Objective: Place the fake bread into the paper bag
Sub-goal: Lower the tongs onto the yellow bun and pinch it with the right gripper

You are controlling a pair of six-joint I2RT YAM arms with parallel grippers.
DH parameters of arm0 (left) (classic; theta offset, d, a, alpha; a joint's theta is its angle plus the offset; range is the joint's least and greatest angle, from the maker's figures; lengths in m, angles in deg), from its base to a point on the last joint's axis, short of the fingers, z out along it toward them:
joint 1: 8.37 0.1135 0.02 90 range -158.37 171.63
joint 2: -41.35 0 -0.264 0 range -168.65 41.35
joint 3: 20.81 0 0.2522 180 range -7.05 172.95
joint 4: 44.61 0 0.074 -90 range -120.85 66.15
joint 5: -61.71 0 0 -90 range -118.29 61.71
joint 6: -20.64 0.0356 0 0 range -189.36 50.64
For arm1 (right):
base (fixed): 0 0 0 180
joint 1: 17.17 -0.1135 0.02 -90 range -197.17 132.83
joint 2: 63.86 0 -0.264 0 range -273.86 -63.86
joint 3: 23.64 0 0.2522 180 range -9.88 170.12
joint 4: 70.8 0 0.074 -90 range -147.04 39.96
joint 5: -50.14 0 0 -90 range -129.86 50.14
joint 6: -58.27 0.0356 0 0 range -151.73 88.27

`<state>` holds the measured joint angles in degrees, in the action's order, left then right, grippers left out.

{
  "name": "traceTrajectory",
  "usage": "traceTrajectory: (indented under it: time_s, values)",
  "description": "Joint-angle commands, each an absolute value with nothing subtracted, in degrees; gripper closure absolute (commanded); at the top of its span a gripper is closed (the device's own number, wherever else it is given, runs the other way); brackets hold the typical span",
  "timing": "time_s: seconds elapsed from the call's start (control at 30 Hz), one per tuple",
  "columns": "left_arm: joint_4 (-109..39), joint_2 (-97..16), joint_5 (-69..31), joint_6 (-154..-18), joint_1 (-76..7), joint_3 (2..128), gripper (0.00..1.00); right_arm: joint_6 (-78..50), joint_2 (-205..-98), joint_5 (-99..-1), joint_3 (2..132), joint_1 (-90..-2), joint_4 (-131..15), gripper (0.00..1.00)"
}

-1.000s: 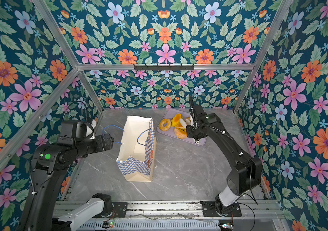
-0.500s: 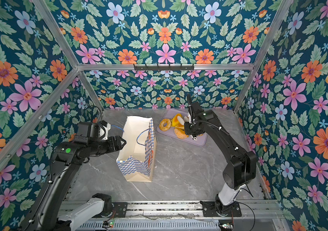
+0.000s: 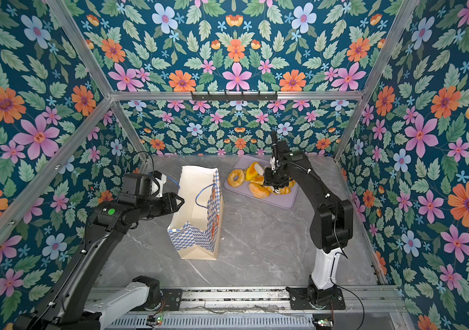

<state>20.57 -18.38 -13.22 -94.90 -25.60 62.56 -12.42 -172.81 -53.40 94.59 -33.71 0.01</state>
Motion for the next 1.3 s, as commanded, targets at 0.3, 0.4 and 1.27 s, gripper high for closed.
traceTrajectory:
  time_s: [0.3,0.4,1.27]
  values:
    - [18.1,-18.4,-12.8,-95.4,-25.7,62.1,0.48,-11.4,-178.2,-55.5,98.2,-33.0,0.3,0.55]
    - [18.1,-18.1,-13.0,-95.4,-25.7,61.8,0.48,-11.3,-179.2,-55.8,99.0,-32.8,0.4,0.55]
    - [18.4,-16.9,-14.0,-95.6,-25.8,61.2,0.48,-9.6,-186.9,-58.7,106.5,-32.3,1.3,0.54]
